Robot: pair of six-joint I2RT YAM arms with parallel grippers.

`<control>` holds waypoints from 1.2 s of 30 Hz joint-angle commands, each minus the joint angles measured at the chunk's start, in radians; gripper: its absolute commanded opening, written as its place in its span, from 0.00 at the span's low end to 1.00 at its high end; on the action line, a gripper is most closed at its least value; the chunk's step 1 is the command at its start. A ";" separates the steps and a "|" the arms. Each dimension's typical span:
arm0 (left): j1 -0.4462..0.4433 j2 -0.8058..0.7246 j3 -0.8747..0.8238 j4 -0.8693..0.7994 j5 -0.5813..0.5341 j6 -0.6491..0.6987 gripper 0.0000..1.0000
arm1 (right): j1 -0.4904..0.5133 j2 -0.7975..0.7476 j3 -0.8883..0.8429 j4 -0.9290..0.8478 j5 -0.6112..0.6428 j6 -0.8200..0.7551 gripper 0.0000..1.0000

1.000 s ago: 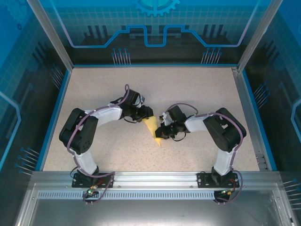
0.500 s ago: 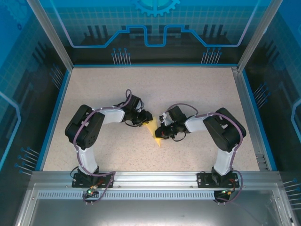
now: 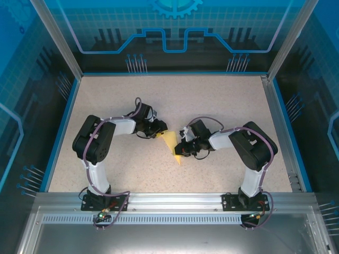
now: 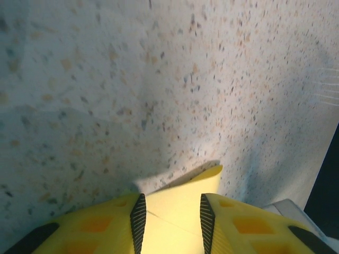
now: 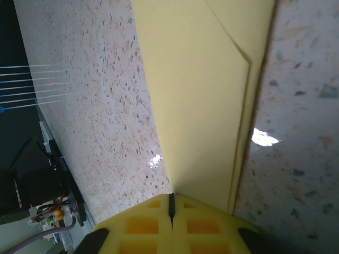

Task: Fold a paper plane with a square sheet of paper (pick it up from the middle)
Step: Fold the wing for the fifth time at the center of the table.

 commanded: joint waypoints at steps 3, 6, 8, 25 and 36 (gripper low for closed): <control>0.068 0.034 0.052 -0.058 -0.067 0.068 0.37 | 0.032 0.051 -0.045 -0.123 0.059 -0.019 0.00; 0.072 0.016 0.062 -0.070 -0.064 0.075 0.37 | 0.032 0.056 -0.038 -0.112 0.052 -0.011 0.00; 0.073 -0.003 0.062 -0.076 -0.052 0.076 0.38 | 0.032 0.059 -0.032 -0.106 0.050 -0.005 0.00; -0.089 -0.220 -0.079 -0.056 -0.029 -0.044 0.38 | 0.074 0.009 0.037 0.007 0.095 0.138 0.04; -0.134 -0.074 -0.079 -0.008 -0.033 -0.080 0.36 | 0.075 0.004 0.011 -0.011 0.081 0.112 0.06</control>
